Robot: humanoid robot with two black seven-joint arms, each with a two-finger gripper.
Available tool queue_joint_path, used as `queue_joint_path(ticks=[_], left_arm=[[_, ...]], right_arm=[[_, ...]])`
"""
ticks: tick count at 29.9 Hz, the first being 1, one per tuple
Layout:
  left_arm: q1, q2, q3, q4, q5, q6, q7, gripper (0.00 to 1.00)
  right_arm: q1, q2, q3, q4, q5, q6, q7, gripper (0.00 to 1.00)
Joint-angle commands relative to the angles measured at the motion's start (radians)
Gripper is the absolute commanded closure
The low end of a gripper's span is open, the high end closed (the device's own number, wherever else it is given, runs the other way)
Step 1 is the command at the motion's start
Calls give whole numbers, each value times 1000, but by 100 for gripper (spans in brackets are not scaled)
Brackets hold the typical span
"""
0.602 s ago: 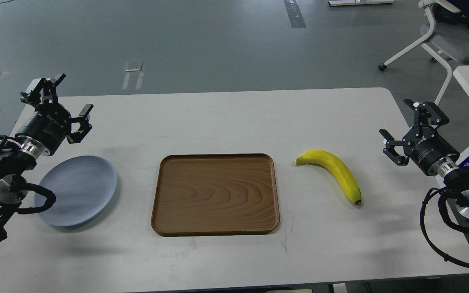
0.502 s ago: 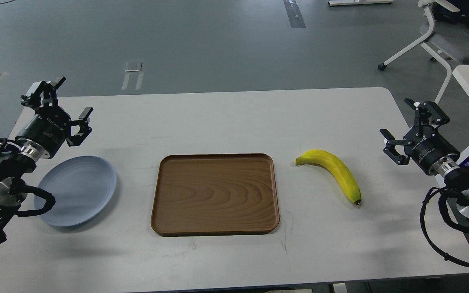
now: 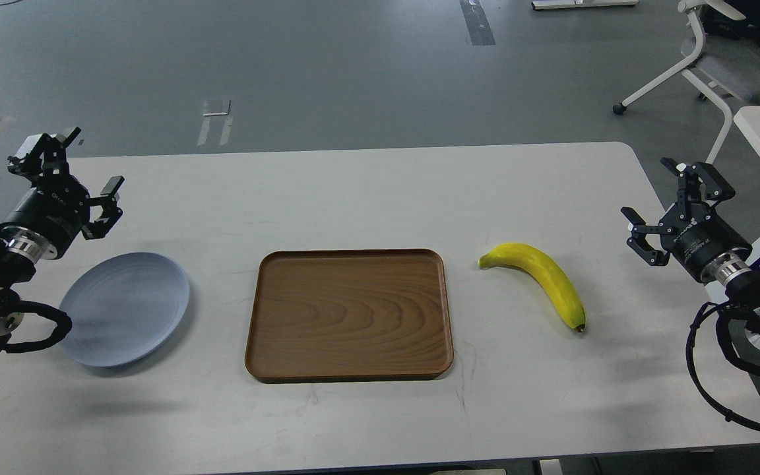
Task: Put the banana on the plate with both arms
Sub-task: 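Move the left gripper down toward the rim of the light blue plate, then grasp the plate rim with the left gripper and tilt it up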
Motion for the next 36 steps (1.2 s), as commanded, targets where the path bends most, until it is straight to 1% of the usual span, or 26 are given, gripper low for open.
queue_joint_path(ticks=[1,2,4,5,7,9,10,11,13,14,15,16,17,18,19,21,23,24,27,29,30,31,33,36], left_arm=[[-33,6,2,-13,107,0,0,1],[-39,20,2,-45,175,0,0,1],[-45,84,0,-120,300,0,0,1],[-56,125,-2,-178,388,0,0,1],[-66,164,-2,-249,487,0,0,1],[-68,245,-3,-383,671,0,0,1],[-68,266,-3,-420,720,0,0,1],[-68,299,-3,-483,812,0,0,1],[-68,326,0,-539,903,0,0,1],[-66,352,1,-583,1002,0,0,2],[-66,362,2,-600,1056,0,0,2],[-62,375,5,-631,1175,0,0,2],[-57,386,6,-641,1290,28,0,2],[-56,391,6,-643,1347,47,0,2],[-51,397,8,-636,1442,85,0,1],[-48,402,15,-622,1521,111,0,2],[-48,406,46,-542,1601,137,0,2],[-47,409,63,-521,1607,142,0,2],[-48,415,144,-453,1616,197,0,2],[-50,414,246,-366,1616,301,0,2],[-50,414,274,-343,1616,326,0,1],[-50,402,329,-294,1604,361,0,2],[-50,394,368,-260,1590,377,0,2],[-48,363,413,-221,1515,377,0,2]], right_arm=[[2,0,-2,1,0,0,0,0],[2,0,-2,1,0,0,0,0],[2,0,-2,1,0,0,0,0],[2,0,-2,1,0,0,0,0],[0,-2,-2,1,0,0,0,0],[-3,-6,-2,1,0,0,0,0],[-3,-11,-2,1,0,0,0,0],[-5,-20,-2,3,0,0,0,0],[-5,-23,-3,3,0,0,0,0],[-6,-28,-3,1,0,0,0,0],[-6,-29,-3,1,0,0,0,0],[-8,-29,-3,0,0,0,0,0],[-12,-29,-3,0,0,0,0,0],[-15,-28,-3,0,-1,0,0,0],[-18,-28,-3,1,0,0,0,0],[-18,-28,-3,1,-1,0,0,0],[-23,-28,-3,0,-1,0,0,0],[-24,-28,-3,0,-1,0,0,0],[-26,-28,-3,1,-1,0,0,0],[-26,-28,-3,1,-1,0,0,0],[-26,-28,-3,1,-1,0,0,0],[-26,-28,-3,0,-1,0,0,0],[-26,-28,-3,1,-1,0,0,0],[-26,-28,-3,6,-1,0,0,0]])
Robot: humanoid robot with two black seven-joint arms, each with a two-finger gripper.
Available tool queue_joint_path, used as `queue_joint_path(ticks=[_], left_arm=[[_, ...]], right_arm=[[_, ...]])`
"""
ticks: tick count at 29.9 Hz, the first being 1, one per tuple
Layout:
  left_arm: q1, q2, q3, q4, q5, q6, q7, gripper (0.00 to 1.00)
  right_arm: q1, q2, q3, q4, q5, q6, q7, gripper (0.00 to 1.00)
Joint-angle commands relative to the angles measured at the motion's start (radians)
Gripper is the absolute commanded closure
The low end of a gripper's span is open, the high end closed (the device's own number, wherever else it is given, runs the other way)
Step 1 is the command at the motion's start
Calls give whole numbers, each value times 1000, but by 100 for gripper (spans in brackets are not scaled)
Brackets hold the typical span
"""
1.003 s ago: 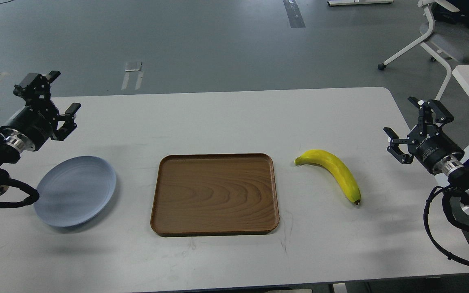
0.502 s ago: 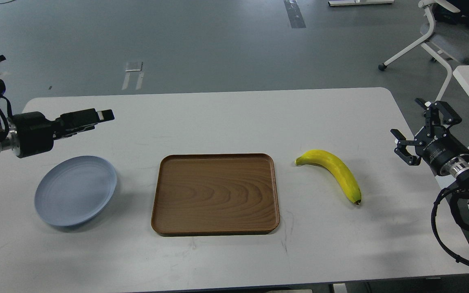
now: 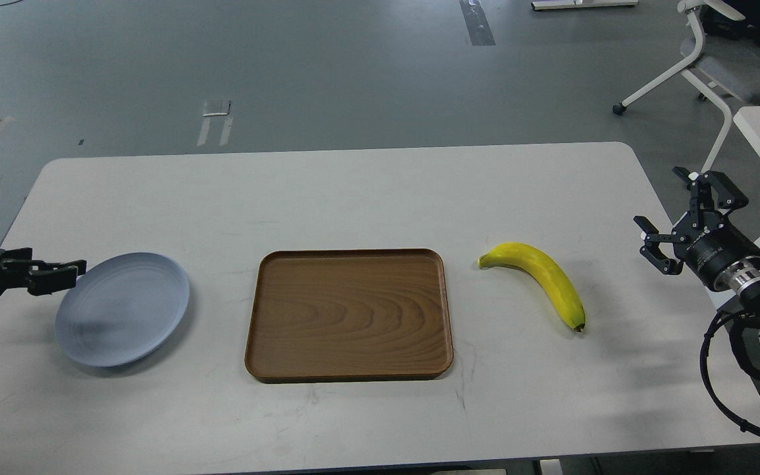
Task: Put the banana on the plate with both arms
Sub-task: 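Grasp the plate rim with the left gripper and tilt it up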
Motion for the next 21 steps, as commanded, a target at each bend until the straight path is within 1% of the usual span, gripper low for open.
queue_joint_path(ticks=[1,3,8,13,15,17,18,19,20,21], left_arm=[[7,-42,53,67,-81,7,0,2],[27,-65,66,101,-101,7,0,2],[47,-82,67,108,-157,5,0,3],[63,-88,67,108,-170,5,0,6],[64,-94,67,117,-170,5,0,14],[70,-97,67,120,-172,4,0,20],[76,-97,67,120,-175,4,0,26],[77,-96,67,120,-178,4,0,29],[77,-96,67,120,-186,2,0,36],[78,-96,67,120,-190,1,0,47]], right_arm=[[0,1,0,3,0,0,0,0],[0,1,0,5,0,0,0,0],[-1,1,0,3,0,0,0,0],[-8,1,0,3,0,0,0,0],[-8,1,0,3,0,0,0,0],[-9,1,-1,5,0,0,0,0],[-14,1,-1,5,-1,0,0,0],[-15,1,-1,5,-3,0,0,0],[-15,1,-1,5,-3,0,0,0],[-17,1,-1,5,-6,0,0,0]])
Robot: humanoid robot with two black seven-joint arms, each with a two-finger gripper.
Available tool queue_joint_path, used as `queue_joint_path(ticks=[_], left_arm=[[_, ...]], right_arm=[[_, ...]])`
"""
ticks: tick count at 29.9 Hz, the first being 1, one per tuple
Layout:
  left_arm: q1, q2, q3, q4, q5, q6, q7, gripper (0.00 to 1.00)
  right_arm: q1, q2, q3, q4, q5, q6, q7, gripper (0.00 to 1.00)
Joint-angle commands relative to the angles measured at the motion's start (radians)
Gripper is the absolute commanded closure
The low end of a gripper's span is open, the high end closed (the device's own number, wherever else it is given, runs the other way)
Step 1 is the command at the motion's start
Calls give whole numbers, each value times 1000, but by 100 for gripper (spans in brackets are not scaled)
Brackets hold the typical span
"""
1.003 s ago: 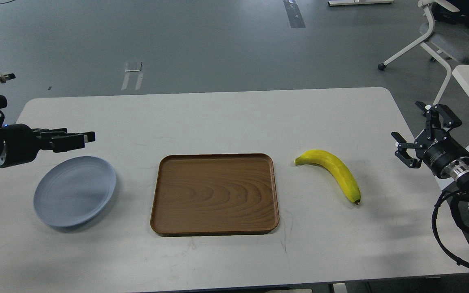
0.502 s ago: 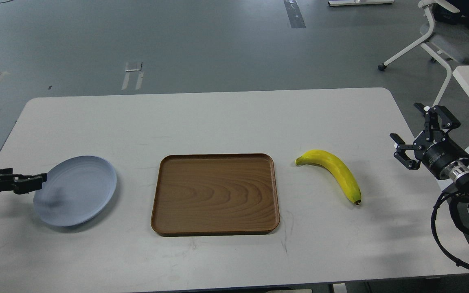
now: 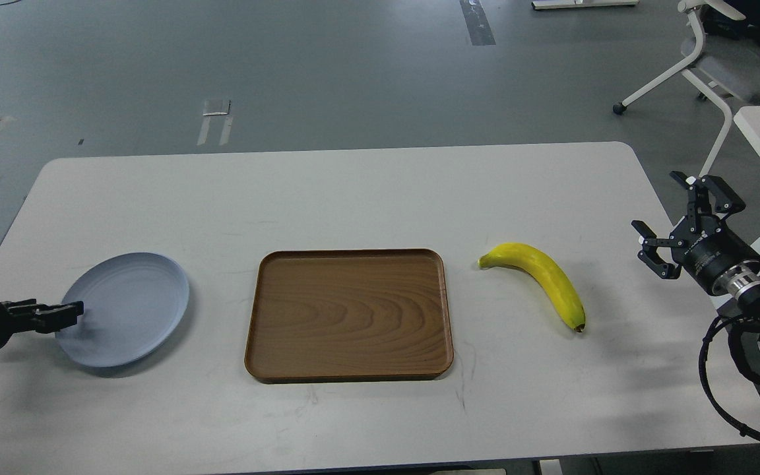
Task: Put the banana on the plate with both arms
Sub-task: 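Grasp the plate rim with the left gripper and tilt it up, then carry the plate with the left gripper and lower it onto the tray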
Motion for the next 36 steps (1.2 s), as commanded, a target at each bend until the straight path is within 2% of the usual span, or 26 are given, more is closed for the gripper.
queue_joint_path(ticks=[1,2,5,8,25,27,31,33,36], left_arm=[[4,1,0,1,-16,-3,0,53],[5,1,0,1,-16,-3,0,65],[7,-1,0,-1,-16,-3,0,79],[7,-3,0,-5,-16,-6,0,100],[-50,2,-2,-18,-88,-12,0,100],[-97,1,-3,-24,-107,-44,0,100],[-220,1,-3,-56,-179,-183,0,100],[-266,-3,-3,-83,-200,-222,0,100],[-306,-7,-2,-140,-193,-227,0,100]], right_arm=[[-4,0,-1,0,-4,0,0,0],[-4,0,-1,0,-4,0,0,0],[-4,0,-1,2,-4,0,0,0],[-4,0,-1,2,-4,0,0,0],[-5,0,-1,2,-4,0,0,0],[-5,0,-1,2,-4,0,0,0],[-5,-2,-1,0,-4,0,0,0],[-5,-2,-1,-1,-4,0,0,0],[-5,-2,1,-3,-4,0,0,0]])
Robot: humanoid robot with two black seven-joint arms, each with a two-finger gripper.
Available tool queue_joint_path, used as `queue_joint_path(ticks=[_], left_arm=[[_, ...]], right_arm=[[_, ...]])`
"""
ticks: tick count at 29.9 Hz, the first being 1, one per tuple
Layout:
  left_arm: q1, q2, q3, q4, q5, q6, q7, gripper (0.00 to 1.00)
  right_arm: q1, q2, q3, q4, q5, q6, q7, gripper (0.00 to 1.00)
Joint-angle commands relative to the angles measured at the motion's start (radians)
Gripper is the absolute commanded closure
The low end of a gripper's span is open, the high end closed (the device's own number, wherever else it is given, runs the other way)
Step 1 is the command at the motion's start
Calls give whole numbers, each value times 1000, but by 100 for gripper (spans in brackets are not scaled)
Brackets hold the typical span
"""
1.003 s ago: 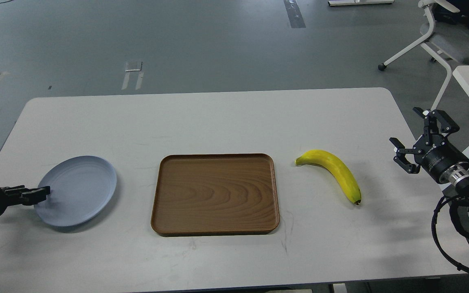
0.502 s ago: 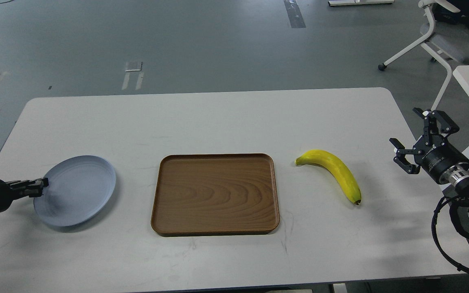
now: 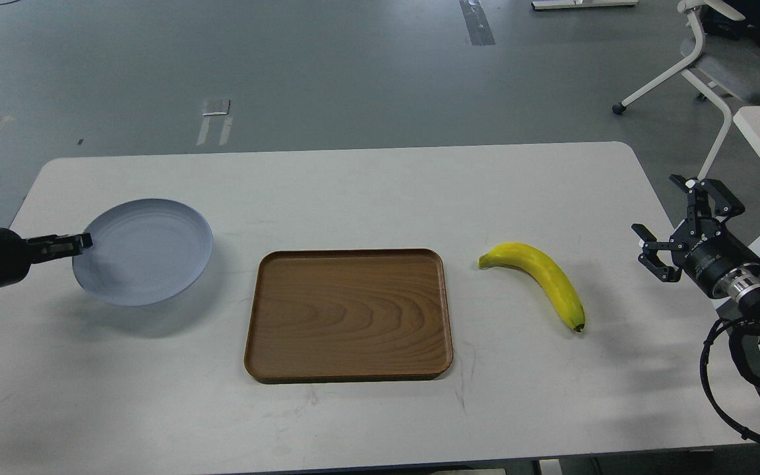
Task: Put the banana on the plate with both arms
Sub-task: 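Carry the plate with the left gripper and lower it onto the tray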
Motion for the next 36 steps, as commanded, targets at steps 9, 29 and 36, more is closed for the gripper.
queue_joint_path(ticks=[9,29,36], left_arm=[[-86,-135,2,-298,101,-10,0,100],[-133,-502,64,-73,175,-20,0,100],[-124,-557,84,-19,207,-15,0,100]], right_arm=[[-3,0,0,-1,0,0,0,0],[-1,-9,2,-3,-3,0,0,0],[-3,-20,2,-3,-3,0,0,0]])
